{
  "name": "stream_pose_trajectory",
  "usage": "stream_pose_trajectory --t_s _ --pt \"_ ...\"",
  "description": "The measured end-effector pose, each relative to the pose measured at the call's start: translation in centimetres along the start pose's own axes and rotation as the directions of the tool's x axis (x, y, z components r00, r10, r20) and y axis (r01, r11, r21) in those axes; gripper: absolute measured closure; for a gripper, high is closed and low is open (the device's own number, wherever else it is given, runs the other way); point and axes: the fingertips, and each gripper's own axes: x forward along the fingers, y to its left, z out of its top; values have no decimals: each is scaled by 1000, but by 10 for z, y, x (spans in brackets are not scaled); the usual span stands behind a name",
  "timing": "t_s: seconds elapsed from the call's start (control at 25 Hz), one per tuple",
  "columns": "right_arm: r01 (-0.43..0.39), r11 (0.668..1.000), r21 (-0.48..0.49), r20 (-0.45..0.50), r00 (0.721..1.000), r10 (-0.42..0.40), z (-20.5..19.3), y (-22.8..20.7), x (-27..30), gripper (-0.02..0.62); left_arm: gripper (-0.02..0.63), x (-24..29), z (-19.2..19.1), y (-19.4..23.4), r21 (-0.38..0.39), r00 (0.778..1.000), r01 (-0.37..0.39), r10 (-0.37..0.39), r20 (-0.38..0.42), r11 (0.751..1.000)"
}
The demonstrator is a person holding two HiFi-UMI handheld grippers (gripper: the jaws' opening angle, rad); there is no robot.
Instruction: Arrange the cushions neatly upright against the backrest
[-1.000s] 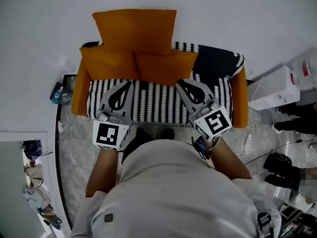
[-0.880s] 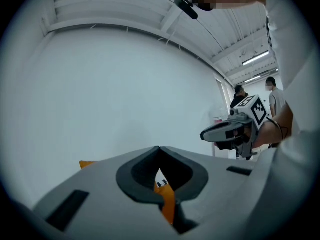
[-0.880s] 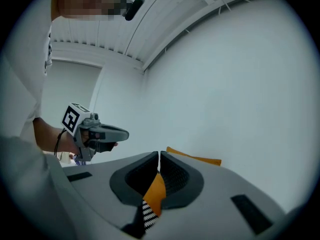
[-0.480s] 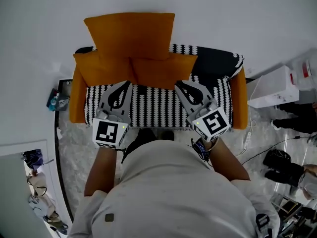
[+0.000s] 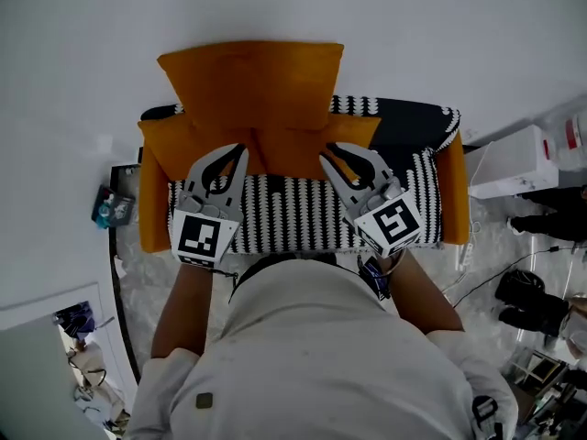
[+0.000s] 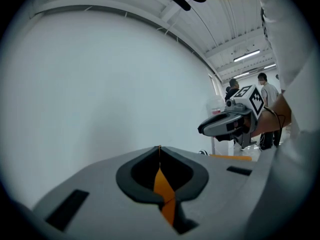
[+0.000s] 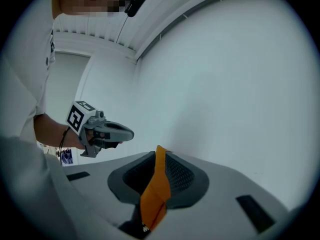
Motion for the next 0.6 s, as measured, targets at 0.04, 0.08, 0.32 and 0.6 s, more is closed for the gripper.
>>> stream_pose_trajectory --t_s 0.04,0.08,0.32,0.6 --pt "4 1000 -5 -4 1000 -4 1 -1 10 527 597 3 -3 9 4 1000 6 -6 -7 1000" --pt "7 1000 -10 -11 1000 -7 2 -2 20 517 596 6 -5 19 11 1000 14 -13 -12 1000" --pt "15 999 -43 -44 999 -17 7 -1 73 443 595 19 -15 67 97 998 68 -68 -10 993" --pt "17 991 -133 -104 994 -31 6 -7 116 399 565 35 -31 103 161 989 142 -136 -50 977"
